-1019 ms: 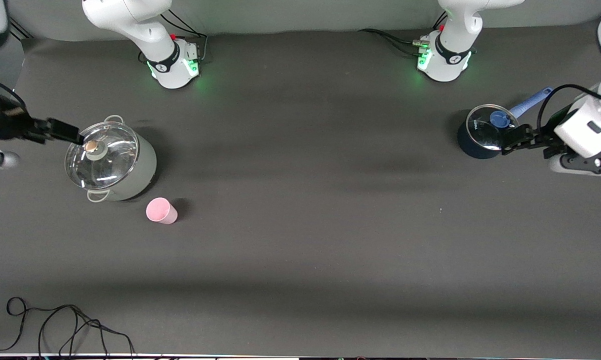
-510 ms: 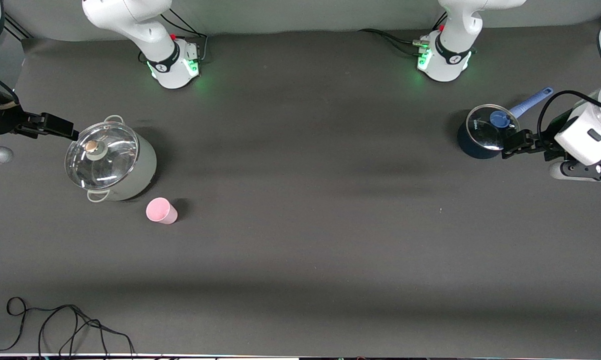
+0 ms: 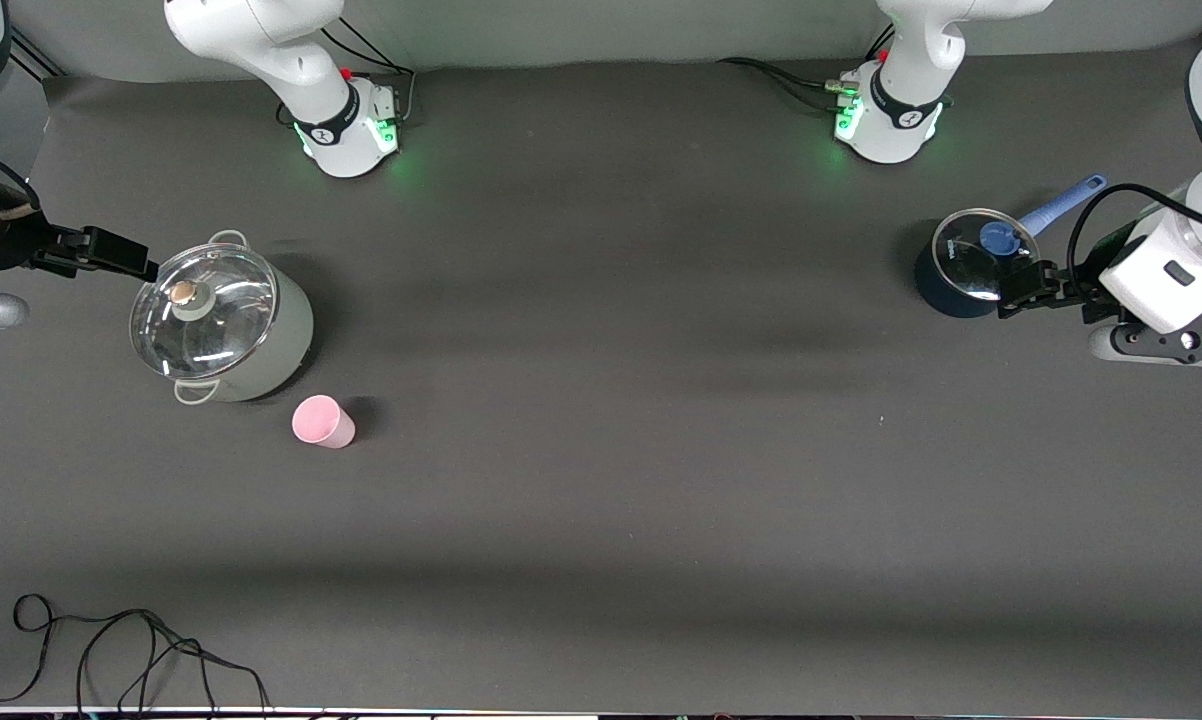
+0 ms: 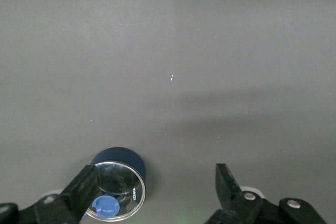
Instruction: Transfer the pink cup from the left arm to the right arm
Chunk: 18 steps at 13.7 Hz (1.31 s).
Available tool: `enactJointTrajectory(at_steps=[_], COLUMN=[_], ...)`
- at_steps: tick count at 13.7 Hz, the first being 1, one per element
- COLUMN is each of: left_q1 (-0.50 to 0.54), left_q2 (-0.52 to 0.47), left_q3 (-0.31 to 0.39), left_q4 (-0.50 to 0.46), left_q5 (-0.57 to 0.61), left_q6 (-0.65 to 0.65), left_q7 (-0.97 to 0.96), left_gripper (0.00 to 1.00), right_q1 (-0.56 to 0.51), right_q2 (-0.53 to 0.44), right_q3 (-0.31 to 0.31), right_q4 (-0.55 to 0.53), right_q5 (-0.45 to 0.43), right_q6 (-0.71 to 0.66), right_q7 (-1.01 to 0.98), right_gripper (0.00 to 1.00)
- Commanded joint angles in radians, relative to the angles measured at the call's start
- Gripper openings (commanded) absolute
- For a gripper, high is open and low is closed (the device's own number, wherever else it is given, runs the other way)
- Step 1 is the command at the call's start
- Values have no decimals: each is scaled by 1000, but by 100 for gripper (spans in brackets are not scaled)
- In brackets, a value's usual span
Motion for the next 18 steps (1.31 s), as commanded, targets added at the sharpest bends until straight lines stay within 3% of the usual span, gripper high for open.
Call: enactJointTrajectory(at_steps=[1,7,10,13,18], left_q1=[-7,-9,-20,-20,-6], left_q2=[-15,-56,-55,-53,-59], left_q3=[22,12,9,3,12], left_q4=[28,36,38,36,44], left_q5=[99,102,95,94,29], left_q6=[-55,-101,-90,-85,-90], left_q7=[49,61,6,-87,-74], left_gripper=[100,100,100,100,100], right_q1=[11,-27,-189,-289,-279], right_q2=[-4,-6,-26,-121,-141], right_q3=[0,39,209,307,310], right_q4=[8,3,-11,-137,-164], right_q5=[-23,-22,-23,-23,-25], right_q6=[4,4,7,97,122], right_q7=[18,18,18,16,15], right_gripper=[100,100,100,100,100])
